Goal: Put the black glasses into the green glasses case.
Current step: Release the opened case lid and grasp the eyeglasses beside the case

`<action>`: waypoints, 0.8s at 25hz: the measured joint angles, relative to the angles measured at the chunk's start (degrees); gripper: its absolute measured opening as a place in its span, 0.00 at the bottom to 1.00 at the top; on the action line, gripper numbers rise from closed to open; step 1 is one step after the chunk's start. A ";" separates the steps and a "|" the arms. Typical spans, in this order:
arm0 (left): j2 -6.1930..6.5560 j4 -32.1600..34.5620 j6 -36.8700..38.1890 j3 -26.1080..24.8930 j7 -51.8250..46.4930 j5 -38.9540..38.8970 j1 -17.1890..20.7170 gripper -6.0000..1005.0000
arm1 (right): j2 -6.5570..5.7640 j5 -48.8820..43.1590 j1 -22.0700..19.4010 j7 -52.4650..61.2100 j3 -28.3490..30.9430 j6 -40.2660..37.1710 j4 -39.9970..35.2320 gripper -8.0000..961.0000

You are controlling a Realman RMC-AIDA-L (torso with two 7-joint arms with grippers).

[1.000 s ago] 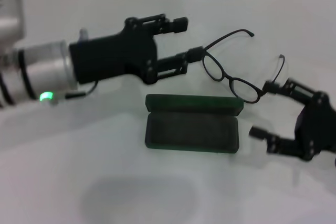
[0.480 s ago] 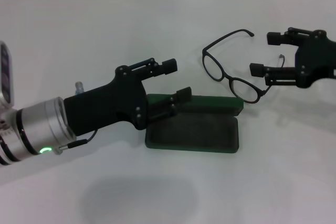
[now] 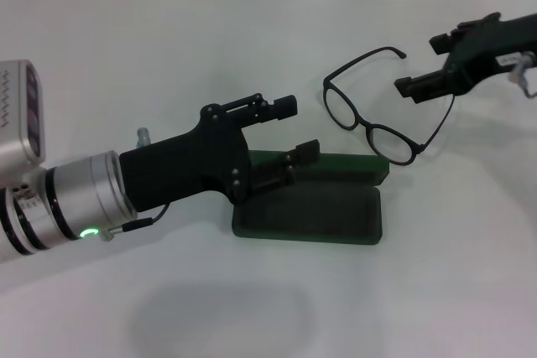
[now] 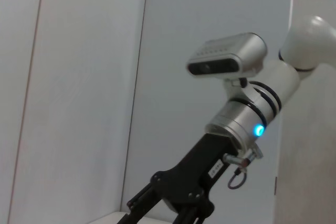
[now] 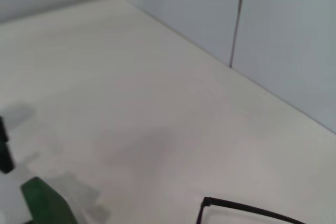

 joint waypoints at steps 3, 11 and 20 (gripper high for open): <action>0.02 -0.04 0.00 0.00 0.01 0.00 -0.04 0.64 | -0.03 -4.64 3.44 4.88 -2.23 -0.44 0.59 0.88; -0.03 -0.12 -0.06 0.42 0.64 0.00 -0.02 0.64 | 0.07 -9.41 9.50 10.68 -7.03 -2.35 4.89 0.82; -0.06 -0.18 0.09 0.54 0.68 0.09 -0.17 0.63 | 0.33 -10.89 13.99 11.44 -10.03 -0.40 14.12 0.57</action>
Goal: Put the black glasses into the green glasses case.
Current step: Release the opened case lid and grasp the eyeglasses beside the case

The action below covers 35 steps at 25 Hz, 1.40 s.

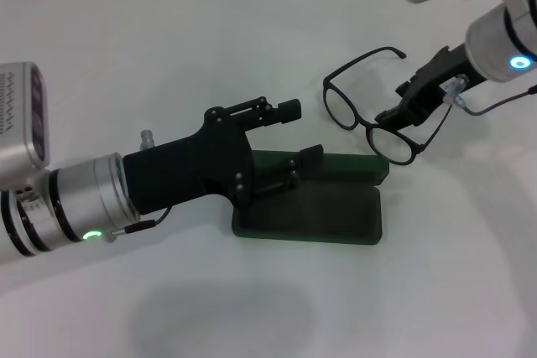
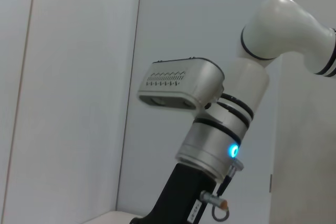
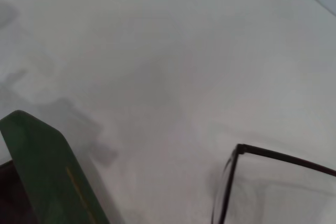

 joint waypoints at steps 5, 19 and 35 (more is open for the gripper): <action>0.00 0.00 0.21 0.00 0.02 0.62 0.07 0.63 | 0.00 0.15 1.73 1.21 -2.73 1.30 1.57 0.51; -0.07 -0.01 0.42 -0.02 0.03 1.35 0.23 0.63 | -0.03 2.06 9.19 2.26 -3.35 3.54 12.97 0.52; -0.02 0.11 0.45 -0.01 0.03 1.96 -0.01 0.63 | -0.04 3.98 12.79 3.73 -6.16 6.91 20.17 0.51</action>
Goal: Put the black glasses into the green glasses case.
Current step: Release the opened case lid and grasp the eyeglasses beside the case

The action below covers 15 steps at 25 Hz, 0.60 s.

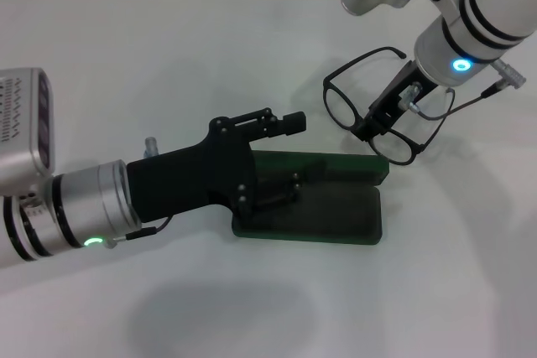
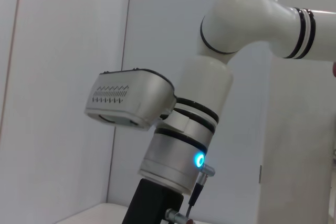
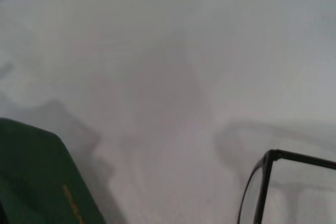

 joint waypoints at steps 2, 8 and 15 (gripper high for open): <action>-0.03 0.01 0.00 0.00 0.00 0.06 -0.08 0.63 | 0.00 0.56 0.02 0.00 -0.90 0.90 0.84 0.50; -0.07 0.00 0.00 0.00 0.10 0.15 -0.19 0.63 | 0.00 1.89 0.30 0.00 -3.41 2.70 2.24 0.46; -0.17 -0.10 0.00 0.00 0.62 0.16 -0.11 0.63 | 0.00 2.50 0.01 -0.01 -5.45 4.95 2.33 0.41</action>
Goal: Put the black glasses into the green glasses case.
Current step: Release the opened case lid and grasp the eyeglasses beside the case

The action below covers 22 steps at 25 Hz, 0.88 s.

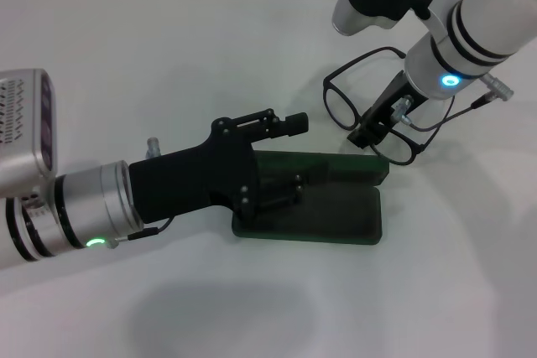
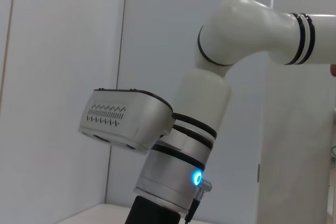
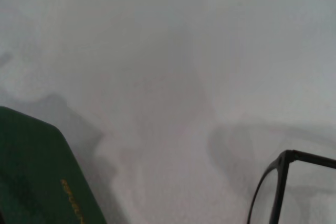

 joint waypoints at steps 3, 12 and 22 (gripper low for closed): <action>0.00 -0.01 0.00 0.00 0.00 0.00 0.01 0.63 | 0.00 0.55 -0.04 0.00 -0.80 0.86 0.07 0.41; 0.01 -0.01 0.00 0.00 0.00 0.00 -0.13 0.63 | 0.00 1.96 0.04 -0.02 -2.67 2.66 1.69 0.34; 0.00 -0.01 0.00 0.00 0.00 -0.02 -0.34 0.63 | 0.00 2.09 -0.21 -0.09 -3.44 4.84 2.27 0.30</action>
